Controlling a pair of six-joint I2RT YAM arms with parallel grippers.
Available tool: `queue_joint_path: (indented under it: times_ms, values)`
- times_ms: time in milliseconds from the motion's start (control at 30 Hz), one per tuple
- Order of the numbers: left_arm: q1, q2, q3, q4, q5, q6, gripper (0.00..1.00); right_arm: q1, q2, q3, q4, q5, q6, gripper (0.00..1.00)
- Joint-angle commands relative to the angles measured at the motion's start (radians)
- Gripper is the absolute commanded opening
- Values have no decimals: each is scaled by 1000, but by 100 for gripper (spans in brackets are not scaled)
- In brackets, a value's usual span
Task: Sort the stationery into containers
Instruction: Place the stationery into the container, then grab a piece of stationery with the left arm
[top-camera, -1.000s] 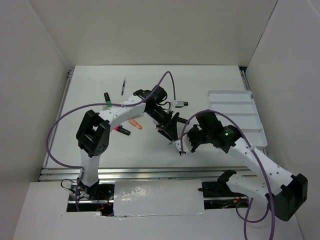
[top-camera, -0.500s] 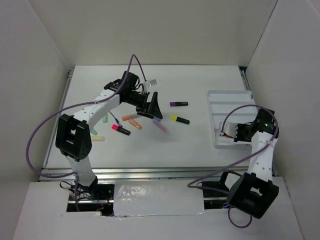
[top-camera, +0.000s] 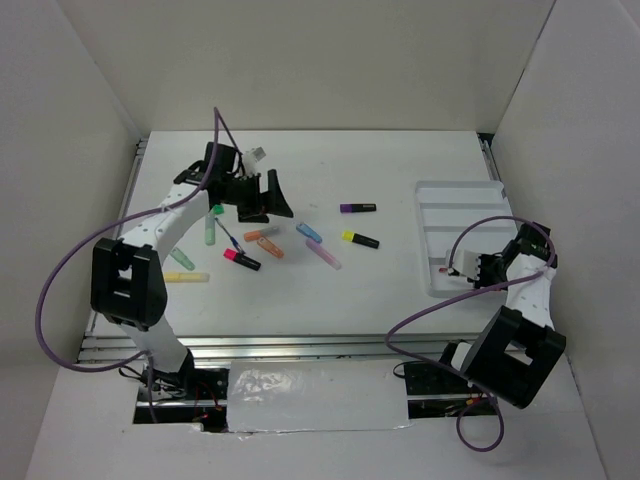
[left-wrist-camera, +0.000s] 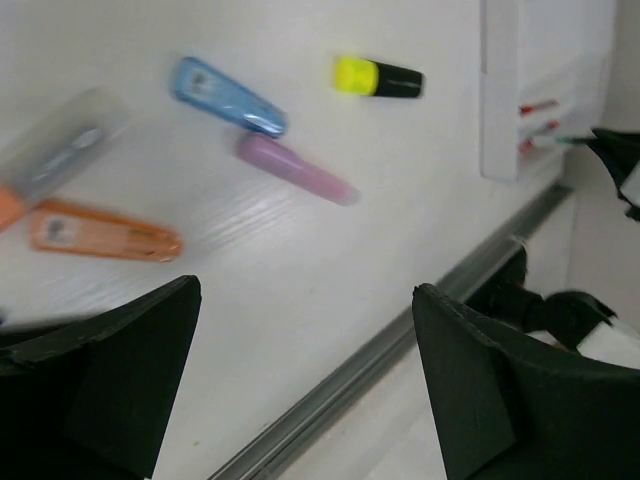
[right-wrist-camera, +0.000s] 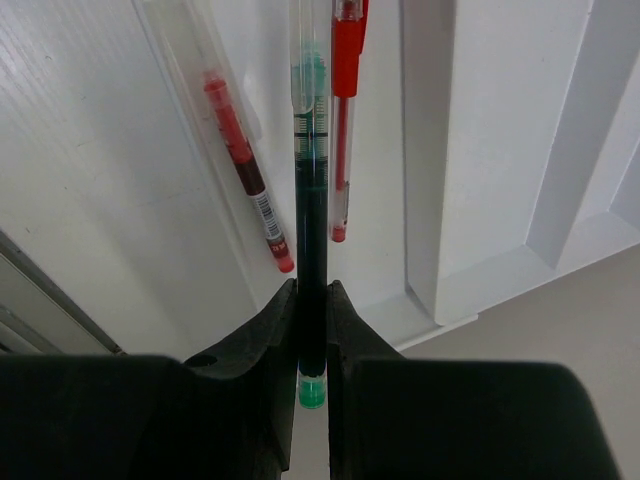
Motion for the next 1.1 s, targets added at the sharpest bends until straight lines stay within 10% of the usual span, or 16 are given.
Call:
queue_joint_path:
  times_ms: [0, 300, 633, 1067]
  values:
    - [47, -121, -57, 66, -179, -70, 99, 9, -5, -11, 60, 28, -370, 16]
    - [113, -241, -139, 76, -499, -61, 99, 23, -19, -47, 132, 28, -340, 37]
    - [179, -174, -157, 20, -801, -102, 86, 52, -94, 46, 47, -119, -190, 40]
    - [160, 93, -59, -6, -798, -180, 72, 216, -163, 147, -42, -269, 223, 40]
